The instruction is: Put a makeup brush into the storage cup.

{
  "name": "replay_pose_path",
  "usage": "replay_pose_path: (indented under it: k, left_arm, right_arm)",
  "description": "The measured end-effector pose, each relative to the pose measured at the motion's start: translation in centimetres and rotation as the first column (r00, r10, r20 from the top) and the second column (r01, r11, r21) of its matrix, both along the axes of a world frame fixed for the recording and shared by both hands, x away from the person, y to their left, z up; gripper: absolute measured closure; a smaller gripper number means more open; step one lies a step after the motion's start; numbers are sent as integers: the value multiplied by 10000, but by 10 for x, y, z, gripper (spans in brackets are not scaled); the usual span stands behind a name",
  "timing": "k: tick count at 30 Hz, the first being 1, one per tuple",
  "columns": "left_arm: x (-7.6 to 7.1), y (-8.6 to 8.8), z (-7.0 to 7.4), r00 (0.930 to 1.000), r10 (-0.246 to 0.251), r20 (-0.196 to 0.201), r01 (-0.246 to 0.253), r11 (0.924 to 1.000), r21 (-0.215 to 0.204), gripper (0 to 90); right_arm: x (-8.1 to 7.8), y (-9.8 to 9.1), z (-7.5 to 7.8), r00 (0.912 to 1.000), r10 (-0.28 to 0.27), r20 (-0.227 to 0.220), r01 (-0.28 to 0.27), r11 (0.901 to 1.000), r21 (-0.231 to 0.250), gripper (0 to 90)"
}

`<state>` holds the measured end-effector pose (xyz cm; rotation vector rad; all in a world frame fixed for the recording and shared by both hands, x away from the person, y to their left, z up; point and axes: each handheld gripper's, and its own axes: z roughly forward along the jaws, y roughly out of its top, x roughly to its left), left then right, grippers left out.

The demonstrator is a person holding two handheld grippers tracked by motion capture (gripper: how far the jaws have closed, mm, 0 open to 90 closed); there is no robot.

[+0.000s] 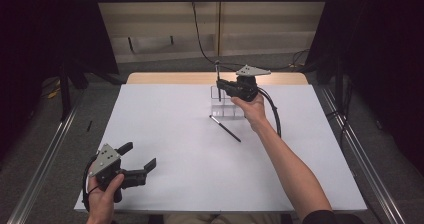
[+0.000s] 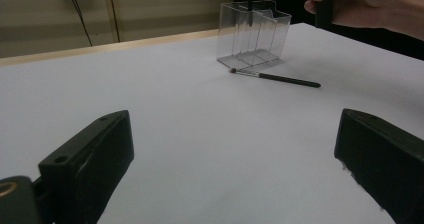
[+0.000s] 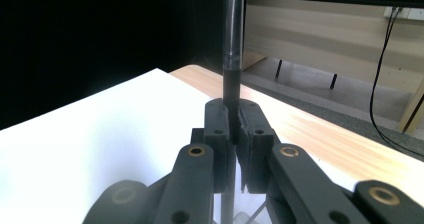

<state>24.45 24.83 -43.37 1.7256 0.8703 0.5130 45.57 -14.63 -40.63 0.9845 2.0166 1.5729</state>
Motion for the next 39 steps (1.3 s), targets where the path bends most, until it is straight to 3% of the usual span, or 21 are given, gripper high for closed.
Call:
replay_pose_path:
  k: [7, 20, 24, 28, 30, 33, 37, 38, 39]
  left_arm:
    - [1, 1, -1, 10000, 18, -77, -18, 10000, 9, 28]
    - [3, 3, -1, 10000, 30, -69, -29, 9999, 146, 28]
    - [3, 3, -1, 10000, 36, -61, -35, 9998, 170, 28]
    - [3, 3, -1, 10000, -26, -81, 27, 9998, 190, 28]
    - [3, 3, -1, 10000, 6, -66, -5, 9999, 163, 28]
    - [3, 4, -1, 10000, 28, -58, -27, 9998, 178, 27]
    - [3, 3, -1, 10000, 3, -42, -2, 9999, 170, 27]
    - [3, 3, -1, 10000, -4, -41, 4, 9998, 182, 27]
    - [4, 3, -1, 10000, -2, -38, 3, 9998, 180, 27]
  right_arm:
    - [1, 1, -13, 9996, -78, -270, 78, 10000, -21, 844]
    - [2, -1, -15, 9989, -75, -462, 77, 10000, 59, 836]
    - [1, -2, -14, 9989, -90, -464, 94, 9999, 66, 740]
    - [0, -3, -14, 9990, -175, -423, 179, 9998, 101, 564]
    - [-1, -3, -13, 9991, -199, -385, 202, 9998, 84, 522]
    - [-3, -3, -13, 9992, -305, -241, 306, 9995, 35, 347]
    - [-5, -4, -12, 9993, -337, -180, 337, 9994, 15, 246]
    - [-7, -5, -11, 9994, -320, -115, 321, 9995, 28, 177]
    - [-7, -5, -11, 9994, -320, -115, 321, 9995, 28, 177]
